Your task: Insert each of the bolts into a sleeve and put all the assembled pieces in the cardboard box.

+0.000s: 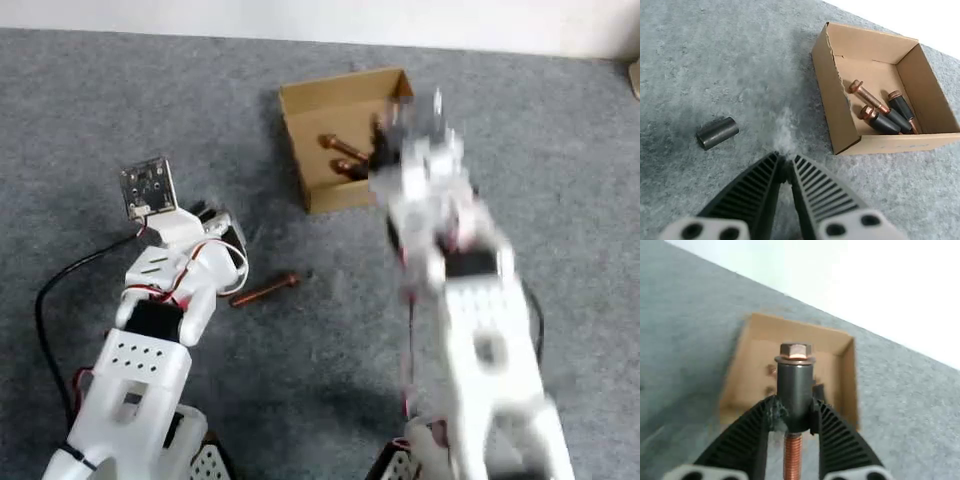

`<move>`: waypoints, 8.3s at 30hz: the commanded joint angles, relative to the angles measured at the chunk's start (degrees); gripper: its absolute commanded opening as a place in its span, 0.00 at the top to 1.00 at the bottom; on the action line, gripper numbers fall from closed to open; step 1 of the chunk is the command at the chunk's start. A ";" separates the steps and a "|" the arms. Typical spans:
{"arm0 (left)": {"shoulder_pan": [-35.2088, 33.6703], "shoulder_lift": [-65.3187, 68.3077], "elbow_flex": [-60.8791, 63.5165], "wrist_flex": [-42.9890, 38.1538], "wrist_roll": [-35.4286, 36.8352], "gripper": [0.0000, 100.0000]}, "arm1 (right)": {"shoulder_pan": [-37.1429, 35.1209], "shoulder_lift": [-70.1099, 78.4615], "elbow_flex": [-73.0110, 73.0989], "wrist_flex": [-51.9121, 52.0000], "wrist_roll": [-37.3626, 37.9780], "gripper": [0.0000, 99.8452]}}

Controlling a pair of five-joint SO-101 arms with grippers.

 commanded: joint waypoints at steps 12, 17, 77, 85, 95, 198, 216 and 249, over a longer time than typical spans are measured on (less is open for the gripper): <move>-1.10 0.13 6.55 -16.09 -0.09 0.99 | 4.18 88.57 -116.44 37.14 0.62 1.00; -1.10 0.13 6.55 -16.09 -0.09 0.99 | 4.26 96.57 -129.98 41.10 0.62 0.99; -14.64 72.57 -82.51 48.18 -49.41 0.80 | -2.68 -16.22 -24.75 53.05 0.26 0.60; -9.80 78.29 -82.86 48.70 -59.43 0.80 | 2.77 -17.71 -21.76 51.21 0.26 0.60; -12.70 85.76 -84.97 48.70 -60.04 0.80 | 2.77 -17.80 -20.97 51.21 0.26 0.60; 9.01 74.42 -56.22 48.00 -56.97 0.79 | 6.90 -17.80 1.19 45.85 -0.18 0.60; 11.65 75.38 -61.05 61.36 -56.09 1.00 | 6.90 -17.80 1.27 45.85 -0.18 0.60; 38.73 70.73 -62.81 24.00 -2.20 1.00 | 17.63 -17.89 1.27 46.20 0.18 0.60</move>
